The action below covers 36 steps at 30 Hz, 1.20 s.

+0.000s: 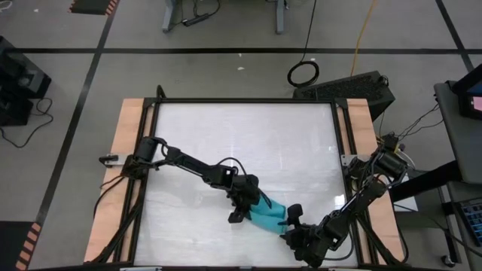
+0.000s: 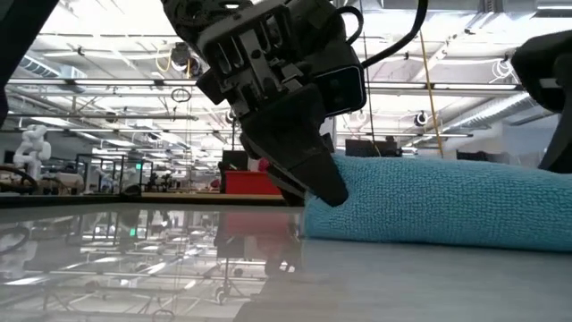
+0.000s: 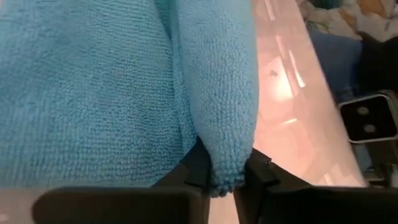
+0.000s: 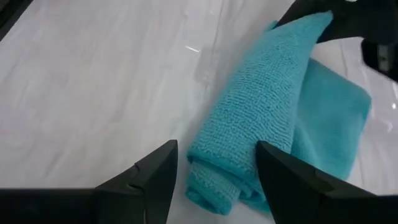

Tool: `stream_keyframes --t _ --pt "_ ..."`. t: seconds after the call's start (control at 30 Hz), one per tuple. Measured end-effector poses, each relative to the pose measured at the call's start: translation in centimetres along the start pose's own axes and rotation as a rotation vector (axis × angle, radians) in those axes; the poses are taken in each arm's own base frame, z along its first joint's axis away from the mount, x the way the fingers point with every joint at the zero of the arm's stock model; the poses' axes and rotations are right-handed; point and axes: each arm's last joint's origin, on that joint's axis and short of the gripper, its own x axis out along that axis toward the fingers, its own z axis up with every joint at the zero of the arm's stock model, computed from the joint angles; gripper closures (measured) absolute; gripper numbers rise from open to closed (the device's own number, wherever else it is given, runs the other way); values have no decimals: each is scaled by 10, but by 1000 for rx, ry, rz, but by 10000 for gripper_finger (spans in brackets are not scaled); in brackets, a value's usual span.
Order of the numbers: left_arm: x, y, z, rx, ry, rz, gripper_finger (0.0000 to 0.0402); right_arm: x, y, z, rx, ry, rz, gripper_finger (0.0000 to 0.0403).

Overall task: Roll towel into tight, uniform cylinder
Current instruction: Roll the blue microfiber towel

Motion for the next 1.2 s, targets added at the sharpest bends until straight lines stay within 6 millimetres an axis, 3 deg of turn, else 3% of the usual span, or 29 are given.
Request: stream_keyframes --t 0.27,0.5,0.77,0.9,1.2 --pt "1 -3 0 86 -4 22 269 0 -4 -6 85 62 -26 195" --pt "-6 -24 6 239 -31 118 197 1 -8 -10 153 100 -53 195" --pt "-20 -70 10 567 -26 429 189 5 -13 -12 191 111 -69 195" --pt "-13 -88 2 708 28 568 189 7 -15 -11 201 116 -76 195" --pt "2 -117 -5 907 19 673 189 12 -21 -9 235 139 -73 202"
